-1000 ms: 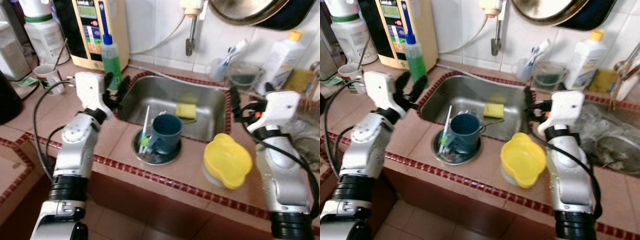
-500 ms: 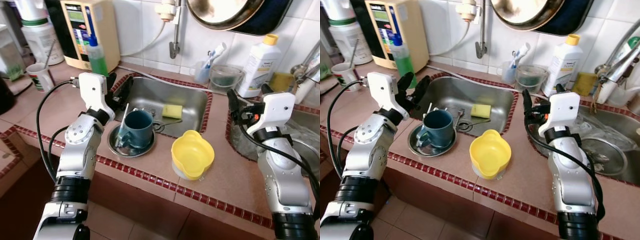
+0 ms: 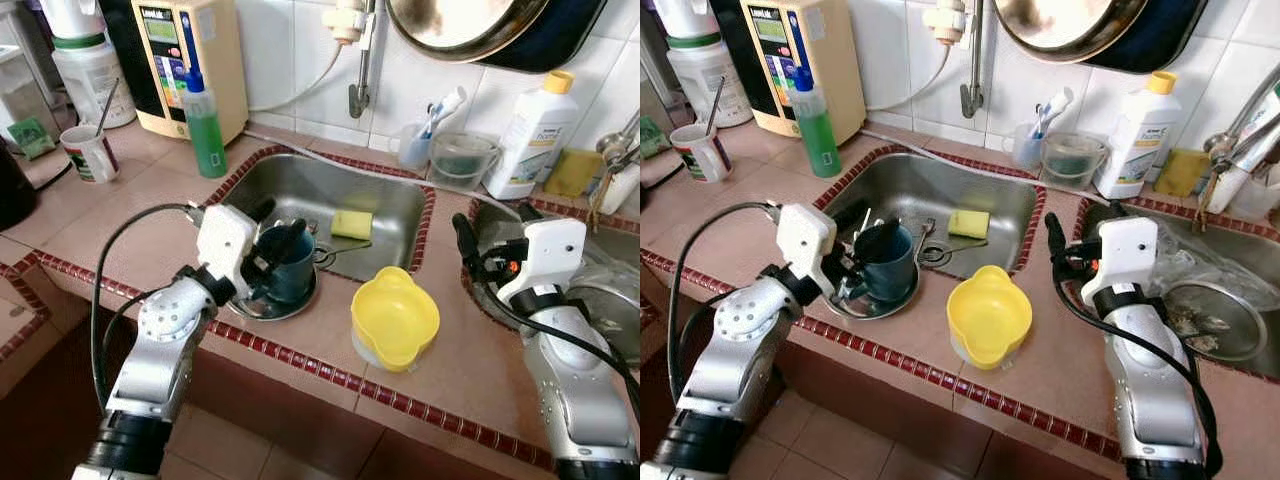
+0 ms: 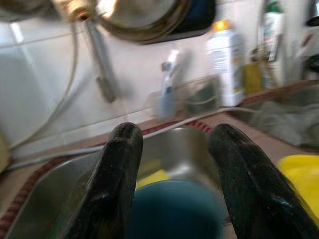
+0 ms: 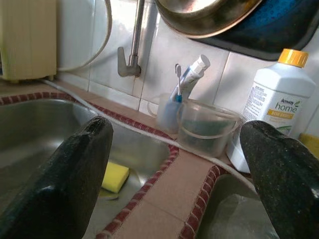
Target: Kitchen organization
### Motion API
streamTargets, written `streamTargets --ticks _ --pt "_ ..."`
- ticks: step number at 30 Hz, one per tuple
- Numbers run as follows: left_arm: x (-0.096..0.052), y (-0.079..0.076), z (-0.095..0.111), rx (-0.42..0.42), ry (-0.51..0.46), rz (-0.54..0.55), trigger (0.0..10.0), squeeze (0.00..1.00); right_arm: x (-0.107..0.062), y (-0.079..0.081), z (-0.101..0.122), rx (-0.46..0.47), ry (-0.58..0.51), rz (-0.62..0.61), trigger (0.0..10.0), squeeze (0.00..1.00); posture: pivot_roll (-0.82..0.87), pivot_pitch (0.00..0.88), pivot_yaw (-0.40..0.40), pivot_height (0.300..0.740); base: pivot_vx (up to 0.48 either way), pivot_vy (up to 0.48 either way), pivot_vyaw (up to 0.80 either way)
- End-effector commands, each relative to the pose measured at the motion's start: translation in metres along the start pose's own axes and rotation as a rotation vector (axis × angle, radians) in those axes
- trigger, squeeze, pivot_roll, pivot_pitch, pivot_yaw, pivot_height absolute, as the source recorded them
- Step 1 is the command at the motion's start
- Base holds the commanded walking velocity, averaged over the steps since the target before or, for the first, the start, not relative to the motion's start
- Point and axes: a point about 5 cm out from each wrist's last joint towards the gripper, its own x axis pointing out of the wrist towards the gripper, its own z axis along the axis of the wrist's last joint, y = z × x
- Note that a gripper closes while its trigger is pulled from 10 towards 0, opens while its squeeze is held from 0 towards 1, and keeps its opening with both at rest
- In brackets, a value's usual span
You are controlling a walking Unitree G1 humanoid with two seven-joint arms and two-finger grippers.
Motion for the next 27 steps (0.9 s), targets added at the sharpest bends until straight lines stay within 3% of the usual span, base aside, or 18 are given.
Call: streamTargets --ticks 1,7,9,12,19,22,27 --pt "0.000 -0.004 0.006 0.008 -0.012 -0.036 10.0 0.00 -0.002 0.001 0.005 -0.011 -0.009 0.017 10.0 0.00 -0.11 0.000 -0.006 0.740 0.000 0.000 0.00" --pt "-0.005 -0.010 0.017 -0.009 -0.032 -0.078 10.0 0.00 -0.010 0.002 0.000 -0.020 0.018 0.036 10.0 0.00 -0.11 0.000 -0.005 0.740 0.000 0.000 0.00" --pt "-0.012 -0.018 0.019 -0.020 -0.018 -0.133 10.0 0.00 -0.016 0.003 -0.004 -0.002 0.041 0.042 10.0 0.00 -0.11 0.000 -0.001 0.740 0.000 0.000 0.00" --pt "-0.021 -0.028 0.018 0.010 0.003 -0.210 10.0 0.00 -0.021 0.005 -0.007 0.026 0.058 0.066 10.0 0.00 -0.10 0.000 -0.004 0.740 0.000 0.000 0.00" --pt "-0.038 -0.033 0.009 0.000 0.064 -0.290 10.0 0.00 -0.024 0.010 -0.008 0.080 0.082 0.129 10.0 0.00 -0.10 0.006 -0.005 0.740 0.000 0.000 0.00" --pt "-0.040 -0.032 0.009 0.006 0.074 -0.300 10.0 0.00 -0.023 0.012 -0.006 0.100 0.084 0.147 10.0 0.00 -0.10 0.011 -0.004 0.740 0.000 0.000 0.00" --pt "-0.035 -0.032 0.014 -0.003 0.060 -0.301 10.0 0.00 -0.025 0.022 -0.009 0.214 0.136 0.196 10.0 0.00 -0.10 0.016 -0.006 0.740 0.000 0.000 0.00"
